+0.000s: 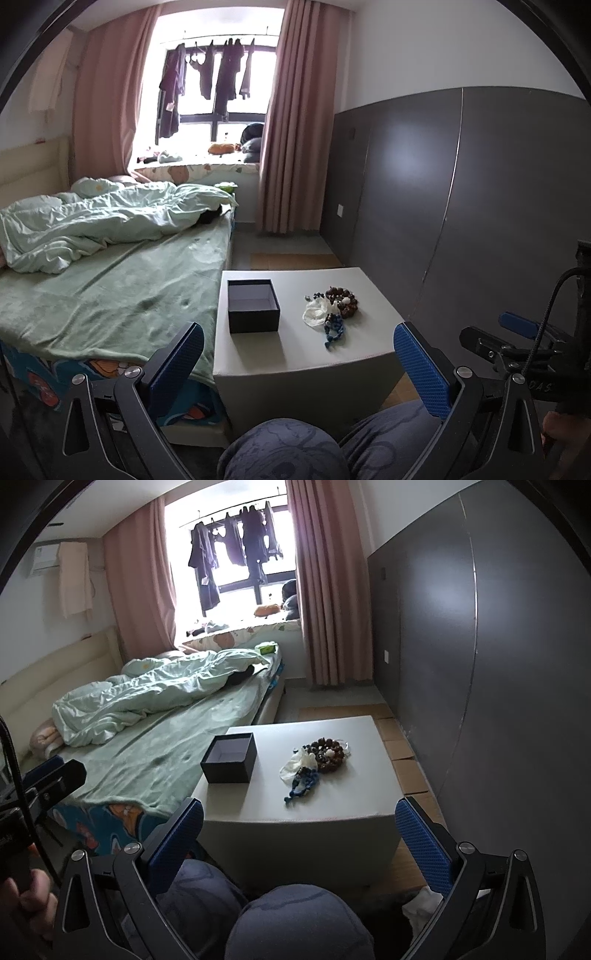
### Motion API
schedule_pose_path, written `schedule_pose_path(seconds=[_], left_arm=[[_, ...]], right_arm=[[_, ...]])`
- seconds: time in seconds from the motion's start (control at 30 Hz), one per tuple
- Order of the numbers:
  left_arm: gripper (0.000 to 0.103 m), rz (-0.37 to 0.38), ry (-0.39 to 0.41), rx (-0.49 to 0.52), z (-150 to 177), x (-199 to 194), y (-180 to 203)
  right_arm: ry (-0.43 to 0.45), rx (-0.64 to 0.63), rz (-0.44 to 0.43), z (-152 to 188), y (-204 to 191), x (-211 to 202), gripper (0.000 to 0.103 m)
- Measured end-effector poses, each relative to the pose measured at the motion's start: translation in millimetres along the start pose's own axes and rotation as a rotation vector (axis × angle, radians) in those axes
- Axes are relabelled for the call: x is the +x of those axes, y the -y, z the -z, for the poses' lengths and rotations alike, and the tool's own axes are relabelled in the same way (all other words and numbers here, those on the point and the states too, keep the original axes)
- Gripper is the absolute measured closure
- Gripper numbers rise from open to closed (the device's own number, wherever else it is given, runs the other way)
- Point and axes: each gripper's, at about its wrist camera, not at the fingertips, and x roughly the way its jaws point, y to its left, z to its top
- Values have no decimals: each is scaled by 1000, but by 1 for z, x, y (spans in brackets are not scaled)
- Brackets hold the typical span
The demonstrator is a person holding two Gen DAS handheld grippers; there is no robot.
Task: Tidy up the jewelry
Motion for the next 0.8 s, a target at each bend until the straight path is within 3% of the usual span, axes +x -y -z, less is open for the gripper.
schedule_pose_path(seconds=[0.4, 0.8], left_arm=[[1, 53, -82, -24, -3, 55, -7], [27, 179, -249, -66, 3, 152, -5]], right_arm=[[-83, 19, 18, -3, 16, 49, 0], [-191, 81, -18, -3, 42, 126, 19]])
